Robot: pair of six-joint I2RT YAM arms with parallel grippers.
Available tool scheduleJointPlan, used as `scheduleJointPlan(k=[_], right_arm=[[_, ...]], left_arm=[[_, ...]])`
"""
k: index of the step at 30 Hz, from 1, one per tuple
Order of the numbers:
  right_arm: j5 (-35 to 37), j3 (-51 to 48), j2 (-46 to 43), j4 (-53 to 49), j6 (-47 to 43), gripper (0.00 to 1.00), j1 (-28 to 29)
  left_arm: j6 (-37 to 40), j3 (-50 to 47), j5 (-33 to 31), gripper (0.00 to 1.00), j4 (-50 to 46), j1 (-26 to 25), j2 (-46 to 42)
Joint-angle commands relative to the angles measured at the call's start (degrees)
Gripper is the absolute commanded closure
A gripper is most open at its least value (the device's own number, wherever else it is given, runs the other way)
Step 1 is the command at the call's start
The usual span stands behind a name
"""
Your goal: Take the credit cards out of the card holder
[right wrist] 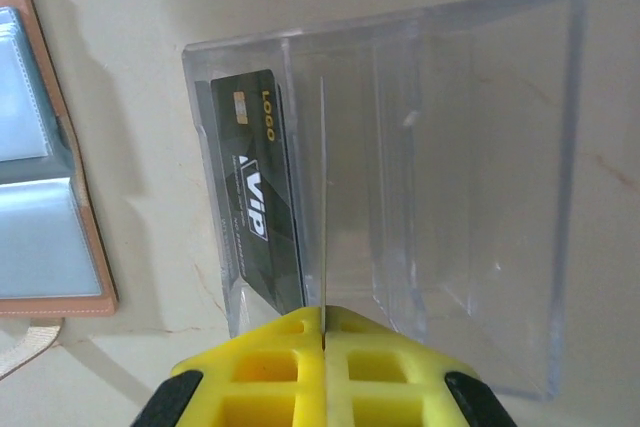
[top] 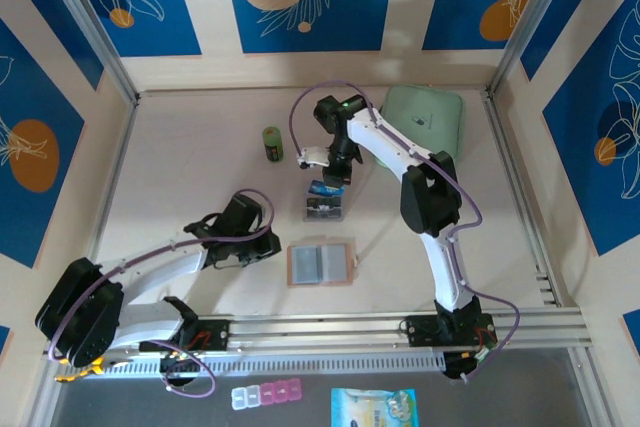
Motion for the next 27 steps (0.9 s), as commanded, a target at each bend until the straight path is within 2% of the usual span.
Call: scheduleJointPlan(k=[1,11,20,27], right_arm=[[-1.39,-1.80,0.47,-1.04,-0.48,1.00,1.05],[-2.31,-3.92,1.57,0.31,-1.22,1.00,2.38],[-4.11,-1.81,1.26,-0.07,0.20,0.86,1.61],[-1.38,-0.80,-2.90,2.35,2.21,0.83,0.98]], left_arm=[[1.04,-1.10,0.68,0.88,-1.37,1.11,-1.48],[0.85,-2.14,1.28,0.88,-0.58,1.70,-1.75],[0.71,-2.70,1.83,0.88,-0.03,2.14,-1.62],[0.30,-2.65,2.28,0.88,0.66,2.26,-1.80]])
